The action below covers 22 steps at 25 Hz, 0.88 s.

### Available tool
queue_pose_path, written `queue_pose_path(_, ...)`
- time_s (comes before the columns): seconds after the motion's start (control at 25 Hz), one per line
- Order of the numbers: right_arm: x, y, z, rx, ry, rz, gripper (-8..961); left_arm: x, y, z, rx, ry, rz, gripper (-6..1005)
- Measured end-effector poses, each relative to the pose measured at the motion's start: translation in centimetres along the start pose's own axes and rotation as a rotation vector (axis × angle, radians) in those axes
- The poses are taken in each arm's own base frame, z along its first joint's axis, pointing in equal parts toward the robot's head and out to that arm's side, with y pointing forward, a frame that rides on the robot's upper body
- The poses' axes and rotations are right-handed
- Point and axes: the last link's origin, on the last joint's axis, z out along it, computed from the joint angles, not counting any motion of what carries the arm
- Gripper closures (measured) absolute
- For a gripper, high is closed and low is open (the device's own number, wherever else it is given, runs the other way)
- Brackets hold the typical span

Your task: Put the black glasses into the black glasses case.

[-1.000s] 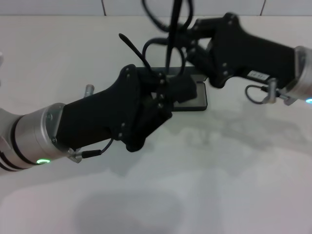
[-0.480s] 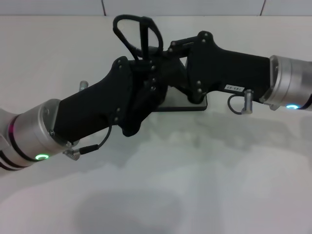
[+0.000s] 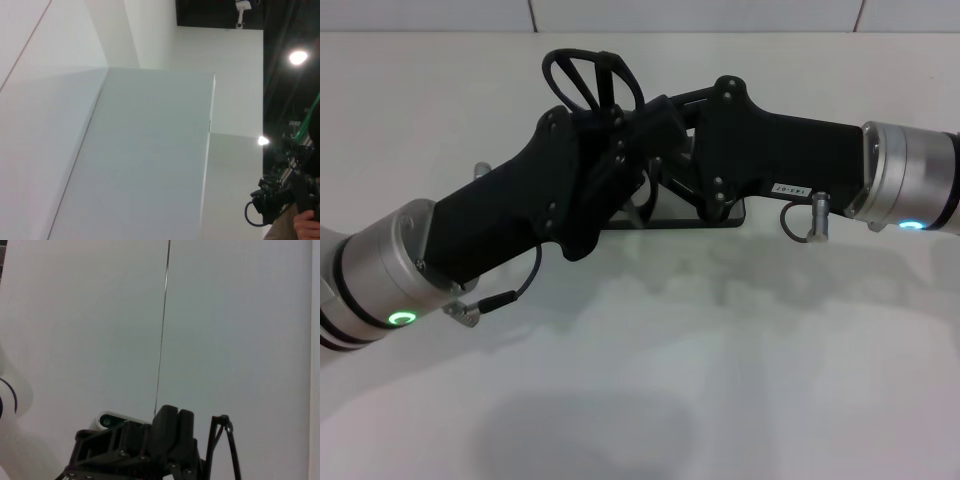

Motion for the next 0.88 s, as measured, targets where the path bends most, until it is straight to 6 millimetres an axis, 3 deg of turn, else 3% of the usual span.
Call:
queue_pose_path(0.48,0.3,-0.1,-0.1,0.017,0.014,0.003,883,0.0,0.4,-0.3,-0.042,-0.033,-0.014,958)
queue_pose_path(0.68,0.9,-0.3,-0.2,0.006,0.095,-0.002,883,1.0,1.2,-2.4,-0.069,-0.093,-0.036,958)
queue_pose_path(0.88,1.0,-0.7,0.8,-0.023,0.345,-0.078,883,2.4,2.3,-5.5,-0.016,-0.12,-0.009,958)
